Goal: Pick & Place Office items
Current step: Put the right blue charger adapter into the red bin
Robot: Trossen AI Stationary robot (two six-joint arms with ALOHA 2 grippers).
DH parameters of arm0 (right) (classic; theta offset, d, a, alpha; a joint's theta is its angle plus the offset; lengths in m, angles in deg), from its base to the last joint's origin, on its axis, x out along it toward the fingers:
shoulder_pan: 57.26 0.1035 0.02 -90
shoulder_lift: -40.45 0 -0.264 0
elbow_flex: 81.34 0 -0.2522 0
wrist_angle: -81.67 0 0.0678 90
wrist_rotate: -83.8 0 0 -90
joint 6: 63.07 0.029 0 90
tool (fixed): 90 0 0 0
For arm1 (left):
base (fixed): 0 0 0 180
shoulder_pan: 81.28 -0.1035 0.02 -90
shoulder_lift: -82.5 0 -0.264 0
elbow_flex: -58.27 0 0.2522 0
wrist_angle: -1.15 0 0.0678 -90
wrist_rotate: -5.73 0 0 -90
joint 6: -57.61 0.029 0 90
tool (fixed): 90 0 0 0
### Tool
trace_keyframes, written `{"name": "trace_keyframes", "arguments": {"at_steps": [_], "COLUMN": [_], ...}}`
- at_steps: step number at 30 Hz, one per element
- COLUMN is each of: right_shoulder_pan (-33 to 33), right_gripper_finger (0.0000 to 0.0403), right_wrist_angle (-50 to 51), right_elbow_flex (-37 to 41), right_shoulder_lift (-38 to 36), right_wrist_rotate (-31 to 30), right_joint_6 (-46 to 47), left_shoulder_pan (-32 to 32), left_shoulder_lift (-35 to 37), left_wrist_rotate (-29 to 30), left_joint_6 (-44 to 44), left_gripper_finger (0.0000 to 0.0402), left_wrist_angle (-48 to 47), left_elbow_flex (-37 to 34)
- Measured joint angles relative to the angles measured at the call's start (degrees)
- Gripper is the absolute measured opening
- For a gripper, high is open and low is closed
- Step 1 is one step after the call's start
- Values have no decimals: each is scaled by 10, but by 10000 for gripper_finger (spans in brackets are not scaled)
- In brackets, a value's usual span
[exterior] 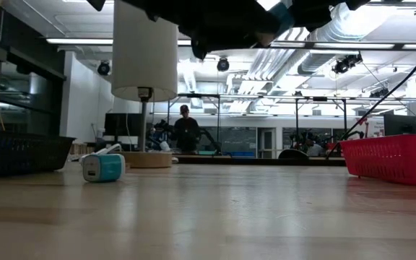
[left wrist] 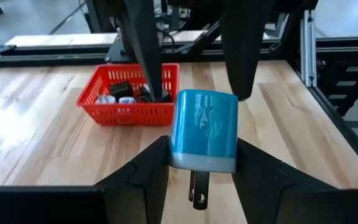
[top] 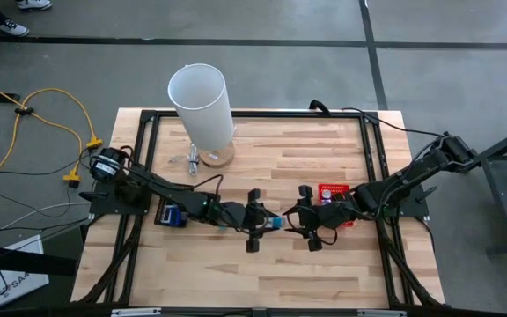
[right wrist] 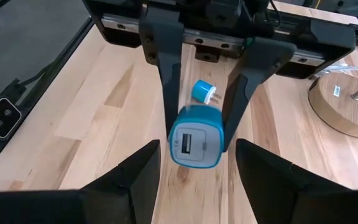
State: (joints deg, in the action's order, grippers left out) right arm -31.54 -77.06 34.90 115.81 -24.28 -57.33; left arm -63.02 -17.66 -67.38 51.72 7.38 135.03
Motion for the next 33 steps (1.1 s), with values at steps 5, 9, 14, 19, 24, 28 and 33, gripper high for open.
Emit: {"name": "trace_keyframes", "arguments": {"at_steps": [5, 9, 14, 19, 24, 28, 33], "right_shoulder_pan": [0, 0, 0, -4, -8, -8, -8], "right_gripper_finger": [195, 195, 195, 195, 195, 185, 150], "right_wrist_angle": [-1, -9, -20, -24, -29, -34, -34], "right_elbow_flex": [0, 0, 0, 0, 0, 0, 0], "right_shoulder_lift": [0, 0, 0, 0, 0, 0, 0], "right_wrist_rotate": [0, 0, -4, -6, -5, -4, 2], "right_joint_6": [0, 0, 0, 0, 1, 0, 0], "left_shoulder_pan": [-2, -6, -8, -9, -9, -9, -9], "left_shoulder_lift": [0, 0, 0, 0, 0, 0, 0], "left_wrist_rotate": [0, 2, 2, 2, 2, 2, 2], "left_joint_6": [1, 1, 1, 1, 1, 7, 15], "left_gripper_finger": [149, 149, 149, 149, 149, 149, 149], "left_wrist_angle": [12, 19, 33, 37, 39, 39, 40], "left_elbow_flex": [0, 0, 0, 0, 0, 0, 0]}}
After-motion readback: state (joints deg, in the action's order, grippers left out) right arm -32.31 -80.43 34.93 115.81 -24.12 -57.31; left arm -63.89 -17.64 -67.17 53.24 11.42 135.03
